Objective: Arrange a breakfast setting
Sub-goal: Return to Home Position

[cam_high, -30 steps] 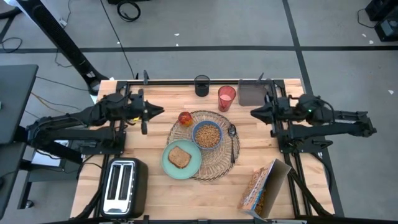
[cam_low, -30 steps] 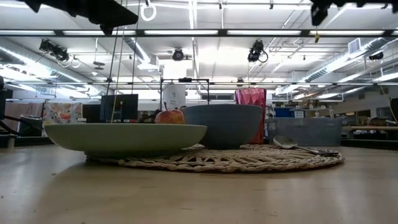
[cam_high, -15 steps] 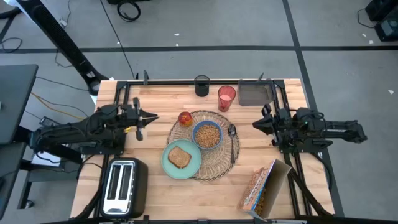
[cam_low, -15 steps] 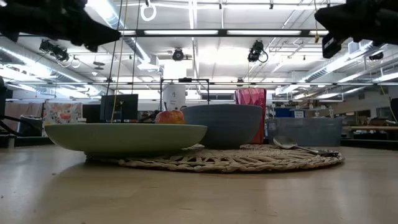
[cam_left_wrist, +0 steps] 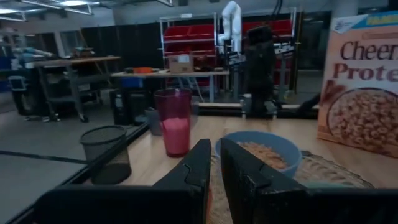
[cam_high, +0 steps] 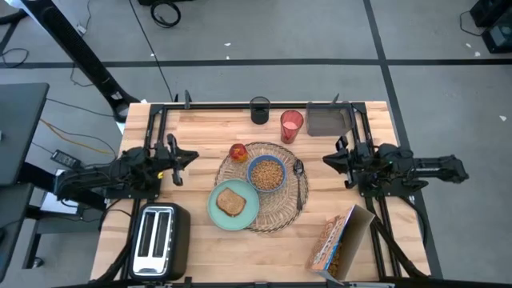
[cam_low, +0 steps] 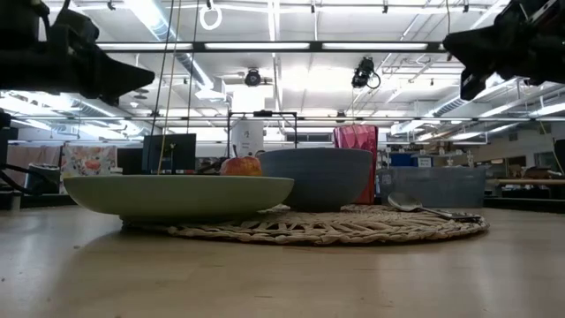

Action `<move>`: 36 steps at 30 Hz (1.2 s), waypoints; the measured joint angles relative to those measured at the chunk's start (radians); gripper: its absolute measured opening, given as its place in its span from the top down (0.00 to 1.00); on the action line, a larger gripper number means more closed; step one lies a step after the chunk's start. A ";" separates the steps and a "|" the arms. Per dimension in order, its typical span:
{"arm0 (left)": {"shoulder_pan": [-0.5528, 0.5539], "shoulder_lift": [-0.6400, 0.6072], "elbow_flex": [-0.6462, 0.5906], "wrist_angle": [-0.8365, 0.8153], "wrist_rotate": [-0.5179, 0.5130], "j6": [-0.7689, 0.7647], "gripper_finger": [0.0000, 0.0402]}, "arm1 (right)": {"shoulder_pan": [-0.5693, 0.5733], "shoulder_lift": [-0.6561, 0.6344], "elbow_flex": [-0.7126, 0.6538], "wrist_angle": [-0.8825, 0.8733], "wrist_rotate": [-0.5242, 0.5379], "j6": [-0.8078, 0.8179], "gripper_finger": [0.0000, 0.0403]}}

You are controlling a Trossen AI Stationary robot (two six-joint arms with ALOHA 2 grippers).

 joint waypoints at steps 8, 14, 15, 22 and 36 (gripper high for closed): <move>-0.012 -0.039 -0.001 -0.034 -0.011 0.101 0.89 | 0.027 0.004 0.000 -0.100 0.058 -0.062 0.90; -0.001 -0.039 -0.001 -0.045 -0.013 0.109 0.89 | 0.015 -0.043 0.000 -0.283 0.060 -0.024 0.90; -0.001 -0.039 -0.001 -0.053 -0.013 0.116 0.89 | 0.012 -0.054 0.000 -0.290 0.058 -0.034 0.90; -0.001 -0.039 -0.001 -0.062 -0.012 0.107 0.89 | 0.004 -0.066 0.000 -0.287 0.068 -0.079 0.90; -0.019 -0.041 -0.002 -0.073 -0.011 0.058 0.89 | 0.004 -0.025 0.000 -0.287 0.075 -0.151 0.90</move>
